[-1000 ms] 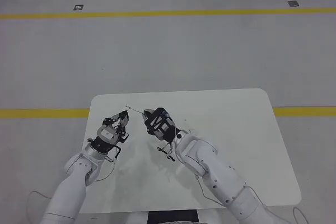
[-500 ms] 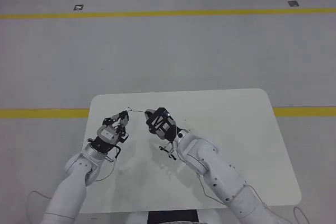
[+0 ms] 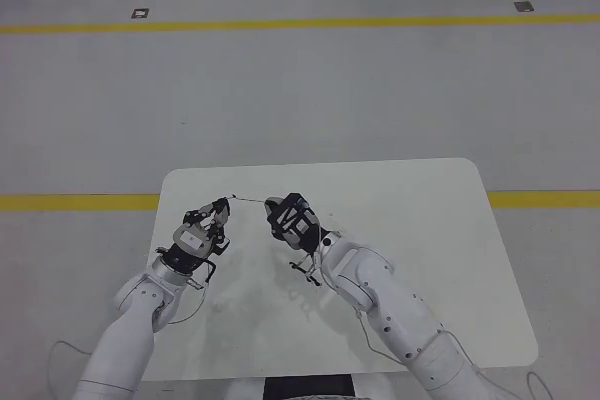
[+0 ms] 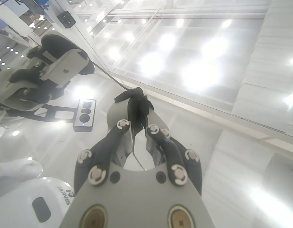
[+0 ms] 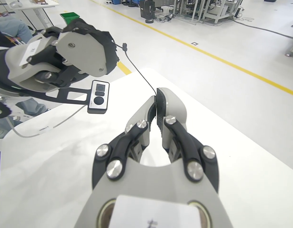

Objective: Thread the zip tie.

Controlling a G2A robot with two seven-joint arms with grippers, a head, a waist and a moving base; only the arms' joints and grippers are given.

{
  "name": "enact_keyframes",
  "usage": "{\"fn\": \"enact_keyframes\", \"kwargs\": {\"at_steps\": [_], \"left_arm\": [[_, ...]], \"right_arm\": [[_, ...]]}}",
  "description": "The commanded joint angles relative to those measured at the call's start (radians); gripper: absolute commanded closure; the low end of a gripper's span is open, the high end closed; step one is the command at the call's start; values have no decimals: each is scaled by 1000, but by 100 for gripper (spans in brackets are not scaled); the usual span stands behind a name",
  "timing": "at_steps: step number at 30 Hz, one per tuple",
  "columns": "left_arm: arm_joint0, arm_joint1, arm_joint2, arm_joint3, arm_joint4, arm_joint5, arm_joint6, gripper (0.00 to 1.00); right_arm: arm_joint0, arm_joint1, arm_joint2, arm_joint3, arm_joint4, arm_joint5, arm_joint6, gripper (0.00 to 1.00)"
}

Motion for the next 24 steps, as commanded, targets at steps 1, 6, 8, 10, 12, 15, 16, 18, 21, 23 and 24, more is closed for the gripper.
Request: {"fn": "enact_keyframes", "kwargs": {"at_steps": [1,6,8,10,12,15,16,18,21,23,24], "left_arm": [[0,0,0,0,0,0,0,100],[0,0,0,0,0,0,0,100],[0,0,0,0,0,0,0,100],[0,0,0,0,0,0,0,100],[0,0,0,0,0,0,0,100],[0,0,0,0,0,0,0,100],[0,0,0,0,0,0,0,100],[0,0,0,0,0,0,0,100],[0,0,0,0,0,0,0,100],[0,0,0,0,0,0,0,100],[0,0,0,0,0,0,0,100]], "right_arm": [[-1,0,1,2,1,-1,-1,100],[-5,2,6,5,-1,3,1,100],[-9,3,12,7,-1,13,10,85],[-13,5,17,10,-10,21,22,0],[-25,9,35,23,-19,29,28,0],[-57,19,83,40,-11,37,16,0],[-66,23,98,41,-9,35,12,0],[-91,32,143,34,-9,42,6,0],[-122,44,208,8,17,29,-14,0],[-133,50,240,-7,36,9,-27,0],[-133,50,240,-7,36,9,-27,0]]}}
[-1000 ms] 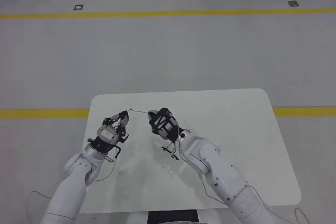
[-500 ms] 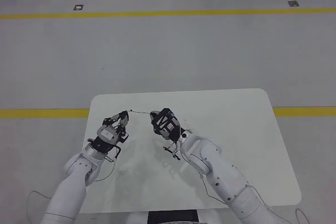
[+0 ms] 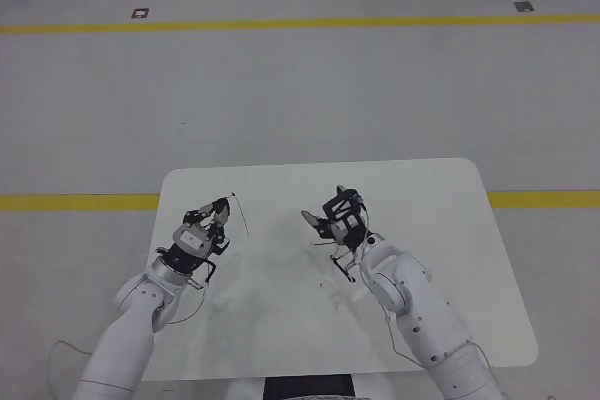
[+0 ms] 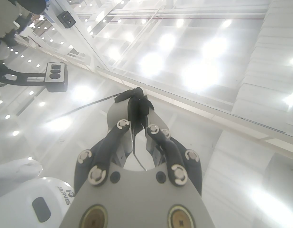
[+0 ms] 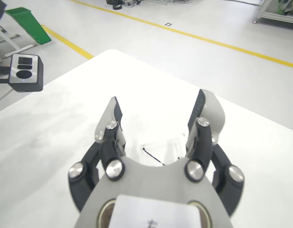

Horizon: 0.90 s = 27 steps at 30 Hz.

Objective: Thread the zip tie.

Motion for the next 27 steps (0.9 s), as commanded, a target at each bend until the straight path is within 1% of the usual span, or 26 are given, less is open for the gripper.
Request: {"fn": "enact_keyframes", "kwargs": {"at_steps": [1,9,10,11,13,14,17,19,20,27], "left_arm": [[0,0,0,0,0,0,0,100],[0,0,0,0,0,0,0,100],[0,0,0,0,0,0,0,100],[-1,-3,6,-8,0,0,-2,100],[1,-9,10,-14,0,0,-35,100],[0,-12,15,-16,0,0,-62,100],[-2,-21,22,-5,0,0,-117,100],[-4,-27,27,3,0,0,-142,100],[-5,-29,30,7,0,0,-149,100],[-5,-29,30,7,0,0,-149,100]], "right_arm": [[0,0,1,0,1,-1,0,0],[0,0,1,0,1,-1,0,0],[-1,0,1,0,6,1,-2,0],[-5,-1,14,0,43,12,-15,0],[-8,0,38,-2,94,15,-25,0],[-11,2,60,-5,137,7,-32,0],[-19,6,110,-15,228,-19,-48,0],[-24,8,130,-23,276,-44,-58,0],[-26,9,136,-23,293,-52,-64,0],[-26,9,136,-23,293,-52,-64,0]]}}
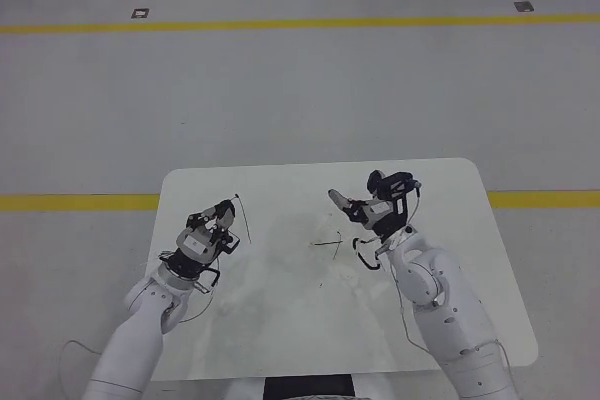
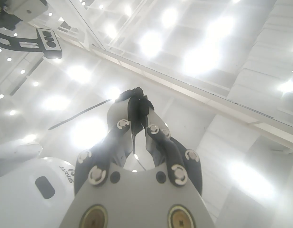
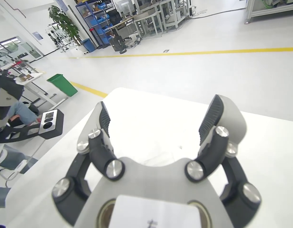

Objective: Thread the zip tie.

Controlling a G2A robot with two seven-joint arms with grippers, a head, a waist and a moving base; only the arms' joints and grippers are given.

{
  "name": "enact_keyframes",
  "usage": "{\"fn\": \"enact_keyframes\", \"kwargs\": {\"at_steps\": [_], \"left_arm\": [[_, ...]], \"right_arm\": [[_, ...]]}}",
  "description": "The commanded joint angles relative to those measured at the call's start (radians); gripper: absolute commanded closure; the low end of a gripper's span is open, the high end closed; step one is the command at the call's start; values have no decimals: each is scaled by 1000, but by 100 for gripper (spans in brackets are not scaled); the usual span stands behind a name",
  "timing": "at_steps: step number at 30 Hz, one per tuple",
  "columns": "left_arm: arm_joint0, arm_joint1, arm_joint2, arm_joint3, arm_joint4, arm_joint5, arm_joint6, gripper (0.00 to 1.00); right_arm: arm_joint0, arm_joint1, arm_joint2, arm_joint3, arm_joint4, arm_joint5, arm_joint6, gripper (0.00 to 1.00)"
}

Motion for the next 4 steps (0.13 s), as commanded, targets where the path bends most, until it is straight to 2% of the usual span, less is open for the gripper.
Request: {"fn": "enact_keyframes", "kwargs": {"at_steps": [1,4], "left_arm": [[0,0,0,0,0,0,0,100],[0,0,0,0,0,0,0,100]], "right_arm": [[0,0,0,0,0,0,0,0],[0,0,0,0,0,0,0,0]]}}
